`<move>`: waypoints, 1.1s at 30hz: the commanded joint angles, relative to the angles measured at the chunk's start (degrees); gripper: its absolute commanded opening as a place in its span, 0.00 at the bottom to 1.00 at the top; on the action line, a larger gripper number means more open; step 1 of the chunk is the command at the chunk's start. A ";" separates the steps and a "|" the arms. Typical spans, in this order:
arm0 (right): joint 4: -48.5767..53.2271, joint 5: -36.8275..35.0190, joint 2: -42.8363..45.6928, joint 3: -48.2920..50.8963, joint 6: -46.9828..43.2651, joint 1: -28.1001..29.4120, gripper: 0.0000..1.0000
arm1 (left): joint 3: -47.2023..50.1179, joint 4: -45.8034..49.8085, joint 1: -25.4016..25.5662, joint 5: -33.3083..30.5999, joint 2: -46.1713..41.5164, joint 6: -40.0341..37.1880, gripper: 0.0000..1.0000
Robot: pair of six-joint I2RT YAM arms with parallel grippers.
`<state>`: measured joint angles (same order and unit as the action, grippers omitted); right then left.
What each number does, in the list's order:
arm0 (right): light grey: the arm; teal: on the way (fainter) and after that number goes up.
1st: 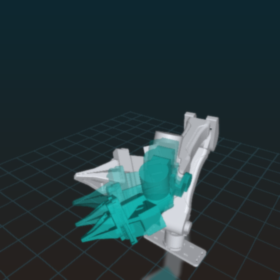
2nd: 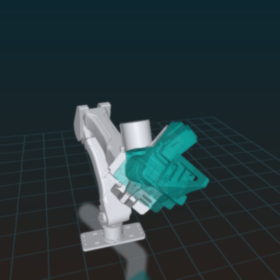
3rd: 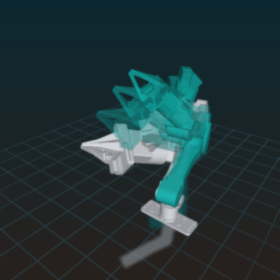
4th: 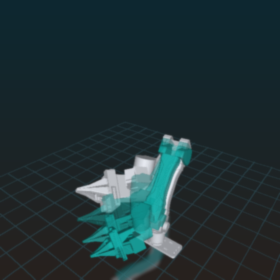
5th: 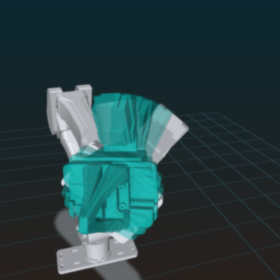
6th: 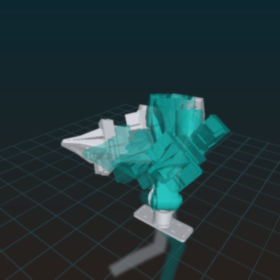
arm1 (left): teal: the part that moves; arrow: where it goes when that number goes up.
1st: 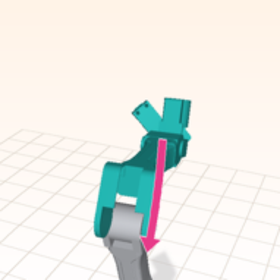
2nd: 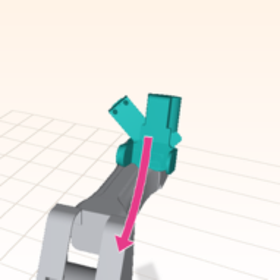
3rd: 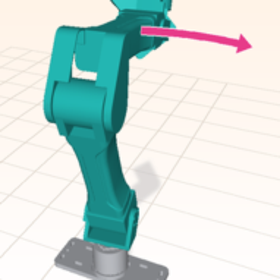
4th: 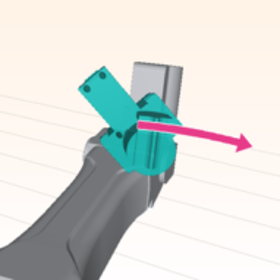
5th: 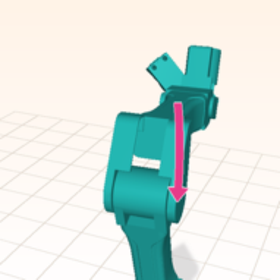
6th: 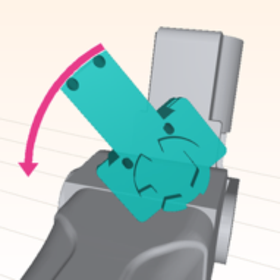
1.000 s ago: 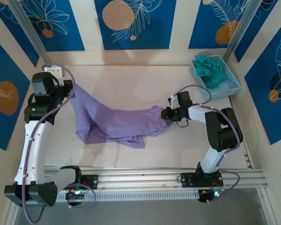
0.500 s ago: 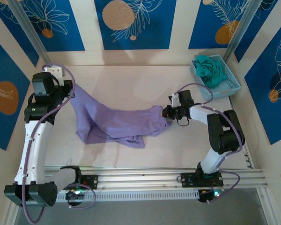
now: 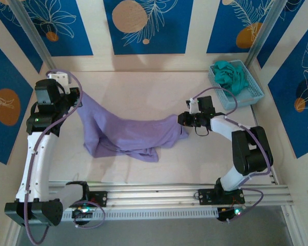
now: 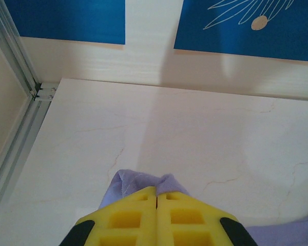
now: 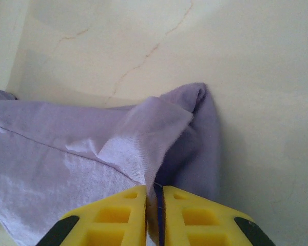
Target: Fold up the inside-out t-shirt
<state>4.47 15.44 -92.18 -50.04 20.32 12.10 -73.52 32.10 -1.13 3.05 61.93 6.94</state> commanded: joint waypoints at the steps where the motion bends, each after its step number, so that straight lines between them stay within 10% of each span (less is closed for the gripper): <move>1: 0.54 1.08 -1.61 -1.35 -1.44 0.03 0.17 | 0.04 -1.86 -0.81 1.44 -1.35 -1.16 0.00; 16: 0.91 3.42 -0.54 -1.37 -0.63 0.12 0.00 | 0.13 -1.92 -0.79 1.36 -1.20 -1.24 0.00; 26: 8.99 7.08 22.65 -5.46 2.21 -6.29 0.00 | -1.84 -4.10 -0.81 2.43 -5.56 5.02 0.00; 33: 23.99 6.56 40.23 -23.08 2.04 -16.25 0.00 | -21.37 2.77 -0.81 -5.51 -9.30 3.08 0.00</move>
<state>20.05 20.95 -57.14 -66.63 22.46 -2.44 -86.00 34.54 -1.17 1.96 55.55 10.55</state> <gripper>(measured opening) 0.041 0.039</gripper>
